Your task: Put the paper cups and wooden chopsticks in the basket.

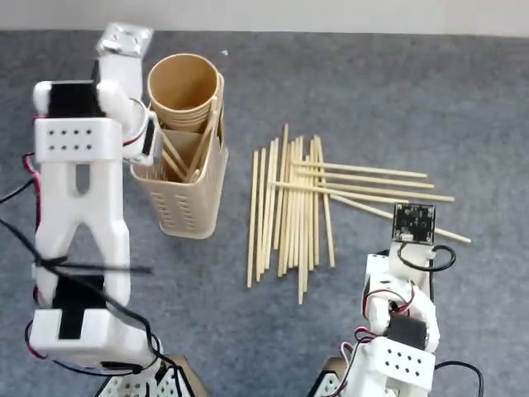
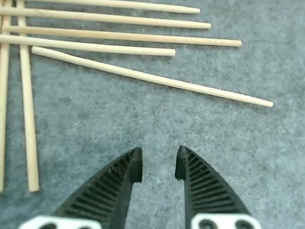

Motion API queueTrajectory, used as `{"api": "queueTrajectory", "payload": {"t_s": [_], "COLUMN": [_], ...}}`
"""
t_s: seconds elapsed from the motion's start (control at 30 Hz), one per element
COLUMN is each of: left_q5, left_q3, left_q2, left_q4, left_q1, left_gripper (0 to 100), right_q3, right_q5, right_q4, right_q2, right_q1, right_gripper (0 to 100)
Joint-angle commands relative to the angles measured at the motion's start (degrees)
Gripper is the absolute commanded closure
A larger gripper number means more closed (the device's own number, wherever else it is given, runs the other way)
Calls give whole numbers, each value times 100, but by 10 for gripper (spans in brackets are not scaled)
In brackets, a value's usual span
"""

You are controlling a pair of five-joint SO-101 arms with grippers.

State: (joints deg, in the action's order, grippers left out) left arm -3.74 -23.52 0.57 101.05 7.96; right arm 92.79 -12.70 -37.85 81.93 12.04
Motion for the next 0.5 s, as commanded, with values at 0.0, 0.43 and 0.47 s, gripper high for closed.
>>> {"api": "queueTrajectory", "payload": {"t_s": [0.0, 0.43, 0.47], "left_q5": [-70, 308, 492], "left_q3": [-629, -1323, -1051], "left_q2": [655, 2044, 1921], "left_q4": [26, -343, -475], "left_q1": [48, 1851, 2229], "left_gripper": [837, 839, 839], "right_q3": [-22, -1200, -1631], "right_q5": [-70, -1134, -1407], "right_q4": [101, -769, -884], "right_q2": [31, -119, -286], "right_q1": [-66, 22, 31], "right_gripper": [865, 865, 865]}}
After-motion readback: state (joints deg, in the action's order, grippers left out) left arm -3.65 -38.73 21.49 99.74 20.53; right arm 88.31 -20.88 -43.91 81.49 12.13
